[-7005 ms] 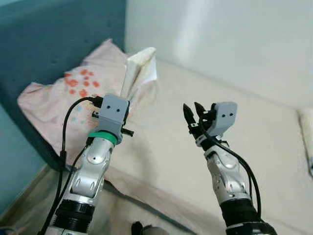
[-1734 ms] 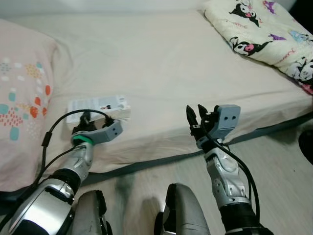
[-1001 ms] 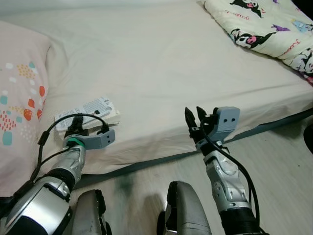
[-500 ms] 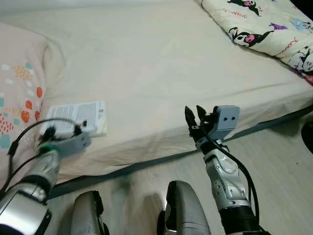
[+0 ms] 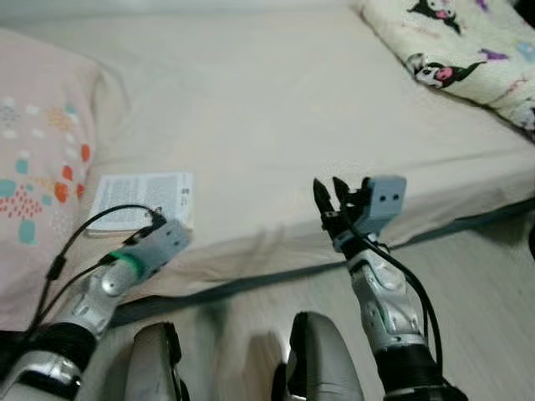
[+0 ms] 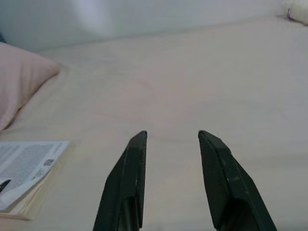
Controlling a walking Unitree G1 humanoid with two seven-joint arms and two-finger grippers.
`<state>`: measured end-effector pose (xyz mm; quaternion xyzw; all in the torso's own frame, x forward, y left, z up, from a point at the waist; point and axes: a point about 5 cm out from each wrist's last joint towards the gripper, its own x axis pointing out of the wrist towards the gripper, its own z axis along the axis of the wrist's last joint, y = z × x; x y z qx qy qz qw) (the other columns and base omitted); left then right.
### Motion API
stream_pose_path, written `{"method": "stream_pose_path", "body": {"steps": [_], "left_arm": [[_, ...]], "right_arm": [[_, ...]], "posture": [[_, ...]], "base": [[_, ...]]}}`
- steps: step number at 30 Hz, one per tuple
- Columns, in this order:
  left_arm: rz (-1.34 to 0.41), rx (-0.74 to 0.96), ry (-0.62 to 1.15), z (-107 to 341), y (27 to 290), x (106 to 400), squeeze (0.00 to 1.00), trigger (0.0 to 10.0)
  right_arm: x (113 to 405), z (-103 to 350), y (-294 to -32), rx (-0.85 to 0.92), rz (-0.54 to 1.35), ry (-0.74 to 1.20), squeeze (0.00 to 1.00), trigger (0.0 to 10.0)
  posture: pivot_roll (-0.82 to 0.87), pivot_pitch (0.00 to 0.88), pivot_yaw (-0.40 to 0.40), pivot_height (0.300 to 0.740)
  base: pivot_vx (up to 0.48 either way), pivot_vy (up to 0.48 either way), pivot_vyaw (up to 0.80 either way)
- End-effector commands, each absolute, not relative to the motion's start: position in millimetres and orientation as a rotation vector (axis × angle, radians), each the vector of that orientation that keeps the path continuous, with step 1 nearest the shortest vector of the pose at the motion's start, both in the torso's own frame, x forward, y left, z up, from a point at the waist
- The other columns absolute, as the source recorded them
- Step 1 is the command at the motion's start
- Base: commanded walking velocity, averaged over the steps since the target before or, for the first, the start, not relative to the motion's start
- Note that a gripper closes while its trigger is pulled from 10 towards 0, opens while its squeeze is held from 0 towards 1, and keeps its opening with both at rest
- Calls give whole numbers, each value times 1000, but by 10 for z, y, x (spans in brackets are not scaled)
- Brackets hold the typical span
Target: Clean up the room
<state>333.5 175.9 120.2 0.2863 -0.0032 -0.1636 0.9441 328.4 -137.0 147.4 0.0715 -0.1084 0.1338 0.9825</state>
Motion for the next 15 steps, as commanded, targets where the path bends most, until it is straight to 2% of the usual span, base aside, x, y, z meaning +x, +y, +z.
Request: {"method": "stream_pose_path", "body": {"steps": [1,2,8,15], "left_arm": [[-312,530,-14,1253,1800,3319,0,10000],[-290,445,-89,1419,1719,3312,0,10000],[-216,346,-226,1662,1562,3291,0,10000],[-95,229,-234,1695,1416,3228,0,10000]], "right_arm": [[3266,1418,-1408,137,259,-203,0,10000],[3269,1423,-1410,136,259,-206,0,10000],[3286,1472,-1365,142,281,-229,0,10000],[3304,1570,-1279,155,320,-262,0,10000]], "posture": [[-31,77,-30,588],[-31,73,-29,588],[-17,58,-33,588],[-5,35,-42,588]], "base": [[0,0,0],[0,0,0],[0,0,0],[0,0,-74]]}}
